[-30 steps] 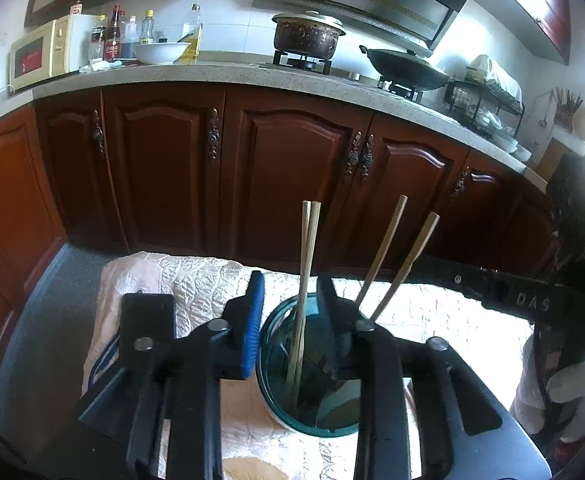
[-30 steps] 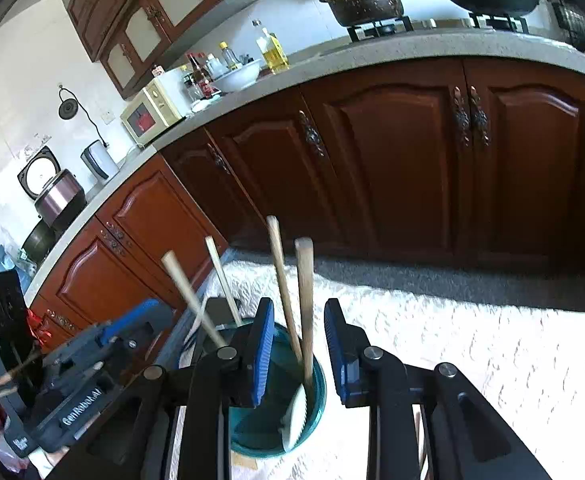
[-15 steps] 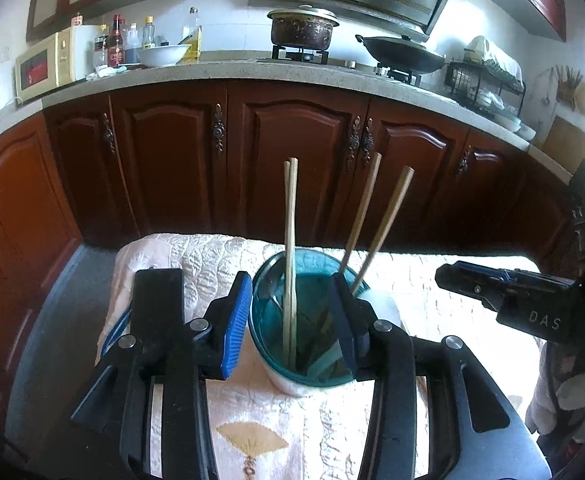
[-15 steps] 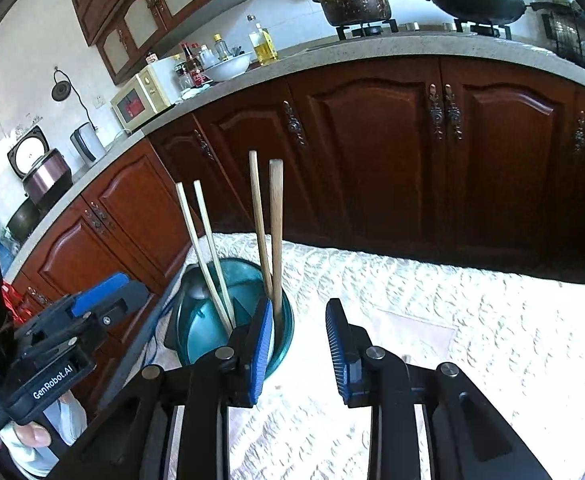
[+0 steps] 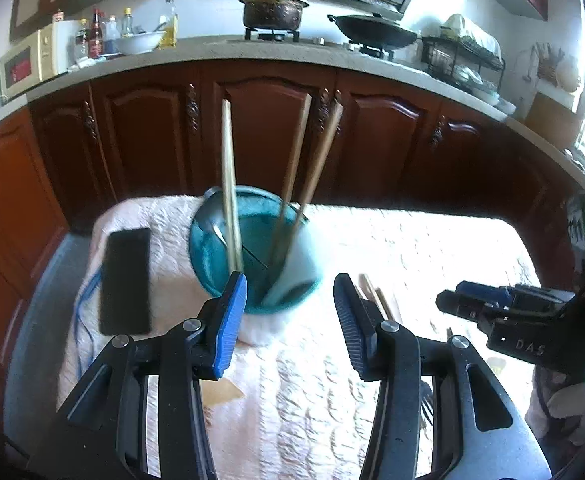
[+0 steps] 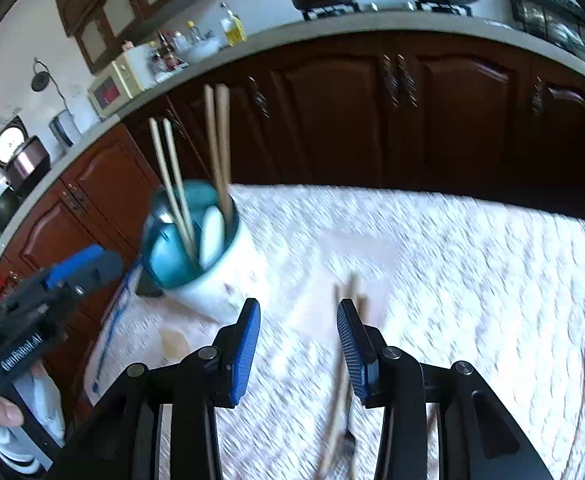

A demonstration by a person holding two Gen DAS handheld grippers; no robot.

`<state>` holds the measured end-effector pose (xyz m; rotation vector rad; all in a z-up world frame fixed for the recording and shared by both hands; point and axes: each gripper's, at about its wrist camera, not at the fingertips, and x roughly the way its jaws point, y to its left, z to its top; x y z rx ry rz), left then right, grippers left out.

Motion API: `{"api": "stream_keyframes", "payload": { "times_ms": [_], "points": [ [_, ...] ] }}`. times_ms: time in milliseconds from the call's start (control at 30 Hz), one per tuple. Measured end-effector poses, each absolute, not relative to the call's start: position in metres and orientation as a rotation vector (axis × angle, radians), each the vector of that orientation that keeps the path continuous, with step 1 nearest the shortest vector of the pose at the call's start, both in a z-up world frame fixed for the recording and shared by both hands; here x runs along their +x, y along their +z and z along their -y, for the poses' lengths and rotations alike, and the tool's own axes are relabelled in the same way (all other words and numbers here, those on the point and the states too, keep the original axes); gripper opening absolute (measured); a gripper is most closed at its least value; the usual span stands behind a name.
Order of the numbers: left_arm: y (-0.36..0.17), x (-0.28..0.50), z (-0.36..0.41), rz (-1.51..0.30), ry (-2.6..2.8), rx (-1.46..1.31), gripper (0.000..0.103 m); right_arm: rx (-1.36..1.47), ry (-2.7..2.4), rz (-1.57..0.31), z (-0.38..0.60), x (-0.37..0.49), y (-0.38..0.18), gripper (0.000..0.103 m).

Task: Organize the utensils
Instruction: 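Grasp a chopstick with the left tool while the right tool grasps the metal fork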

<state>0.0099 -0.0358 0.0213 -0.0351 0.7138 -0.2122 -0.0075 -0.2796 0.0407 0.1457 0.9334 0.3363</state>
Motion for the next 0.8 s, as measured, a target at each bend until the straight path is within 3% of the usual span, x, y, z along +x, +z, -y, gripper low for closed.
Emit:
{"api": "stream_keyframes", "payload": {
  "times_ms": [200,333,500,567,633,800],
  "points": [
    [-0.002,0.005,0.048,-0.777,-0.24,-0.036,0.045,0.19,0.305,-1.045,0.31,-0.018,-0.004,0.038],
    [-0.018,0.007,0.053,-0.826,-0.254,-0.036,0.045,0.188,0.288,-1.117,0.317,-0.016,-0.04,0.028],
    [-0.027,0.009,0.059,-0.85,-0.263,-0.026,0.045,0.209,0.316,-1.156,0.308,-0.001,-0.063,0.024],
    [-0.029,0.011,0.059,-0.857,-0.264,-0.028,0.045,0.244,0.325,-1.169,0.305,0.008,-0.07,0.022],
    [-0.03,0.013,0.06,-0.864,-0.264,-0.027,0.045,0.274,0.331,-1.184,0.303,0.016,-0.079,0.013],
    [-0.037,0.017,0.063,-0.879,-0.274,-0.028,0.045,0.356,0.301,-1.157,0.316,0.017,-0.078,0.008]
  ]
}}
